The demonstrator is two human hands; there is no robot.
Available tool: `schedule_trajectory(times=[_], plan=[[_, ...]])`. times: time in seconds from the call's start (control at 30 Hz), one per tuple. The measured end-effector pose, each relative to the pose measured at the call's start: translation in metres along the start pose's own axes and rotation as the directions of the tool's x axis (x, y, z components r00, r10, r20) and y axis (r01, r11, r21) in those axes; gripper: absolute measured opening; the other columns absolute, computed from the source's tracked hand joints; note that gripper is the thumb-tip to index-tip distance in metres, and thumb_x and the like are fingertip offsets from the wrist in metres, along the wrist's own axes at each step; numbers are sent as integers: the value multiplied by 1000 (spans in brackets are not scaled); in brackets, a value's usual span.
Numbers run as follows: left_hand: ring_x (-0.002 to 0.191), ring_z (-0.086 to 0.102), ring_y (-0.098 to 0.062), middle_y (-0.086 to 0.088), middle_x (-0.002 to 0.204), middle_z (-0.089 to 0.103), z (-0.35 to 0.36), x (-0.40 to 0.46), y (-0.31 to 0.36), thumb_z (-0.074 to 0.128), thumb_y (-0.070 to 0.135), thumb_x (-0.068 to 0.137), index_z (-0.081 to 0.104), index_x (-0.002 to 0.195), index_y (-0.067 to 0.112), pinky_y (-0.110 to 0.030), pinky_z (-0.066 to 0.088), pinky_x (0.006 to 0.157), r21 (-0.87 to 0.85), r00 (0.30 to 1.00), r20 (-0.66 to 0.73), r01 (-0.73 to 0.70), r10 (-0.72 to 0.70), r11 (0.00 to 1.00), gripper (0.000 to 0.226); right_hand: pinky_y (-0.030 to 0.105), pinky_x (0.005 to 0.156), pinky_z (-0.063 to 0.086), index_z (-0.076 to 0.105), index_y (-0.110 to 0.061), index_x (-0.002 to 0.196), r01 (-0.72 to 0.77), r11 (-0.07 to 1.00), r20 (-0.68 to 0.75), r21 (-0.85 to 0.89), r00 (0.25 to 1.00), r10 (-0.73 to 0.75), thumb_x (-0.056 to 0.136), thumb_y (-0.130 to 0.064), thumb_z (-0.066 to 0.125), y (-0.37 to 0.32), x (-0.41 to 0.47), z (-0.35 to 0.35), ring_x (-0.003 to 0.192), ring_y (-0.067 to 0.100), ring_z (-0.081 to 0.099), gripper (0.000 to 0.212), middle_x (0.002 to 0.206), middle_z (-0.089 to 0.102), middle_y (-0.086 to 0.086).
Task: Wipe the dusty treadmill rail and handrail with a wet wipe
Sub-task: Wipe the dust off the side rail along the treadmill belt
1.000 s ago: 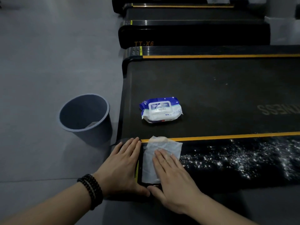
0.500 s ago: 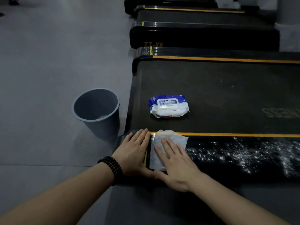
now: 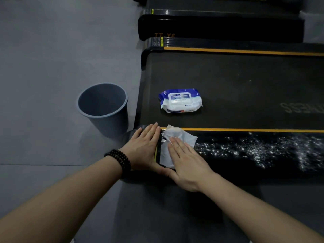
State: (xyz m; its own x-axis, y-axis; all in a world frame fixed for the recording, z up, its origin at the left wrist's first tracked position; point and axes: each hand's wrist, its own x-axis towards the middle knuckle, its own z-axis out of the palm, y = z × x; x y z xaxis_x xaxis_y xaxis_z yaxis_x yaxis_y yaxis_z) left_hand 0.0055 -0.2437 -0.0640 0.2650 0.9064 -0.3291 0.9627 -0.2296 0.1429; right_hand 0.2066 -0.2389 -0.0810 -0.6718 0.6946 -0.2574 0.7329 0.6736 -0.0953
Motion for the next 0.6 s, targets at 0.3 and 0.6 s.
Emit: schedule_trajectory(times=[0.3, 0.6], plan=[[151, -27, -19, -5, 164, -30, 8, 5, 1, 53, 98, 60, -24, 156, 10, -38, -17, 121, -35, 1000, -12, 22, -23, 999, 150, 38, 123, -5, -13, -12, 156, -7, 1000, -5, 29, 1000, 7, 90, -75, 29, 3, -22, 5, 146, 15, -31, 101, 161, -27, 5], [151, -26, -20, -6, 165, -28, 8, 5, 3, 56, 95, 62, -22, 156, 9, -41, -13, 124, -34, 999, -20, 41, -42, 999, 150, 34, 122, -11, -12, -11, 157, -2, 999, -9, 32, 1000, 2, 82, -76, 44, 8, -2, -5, 147, 14, -28, 114, 162, -24, 6]])
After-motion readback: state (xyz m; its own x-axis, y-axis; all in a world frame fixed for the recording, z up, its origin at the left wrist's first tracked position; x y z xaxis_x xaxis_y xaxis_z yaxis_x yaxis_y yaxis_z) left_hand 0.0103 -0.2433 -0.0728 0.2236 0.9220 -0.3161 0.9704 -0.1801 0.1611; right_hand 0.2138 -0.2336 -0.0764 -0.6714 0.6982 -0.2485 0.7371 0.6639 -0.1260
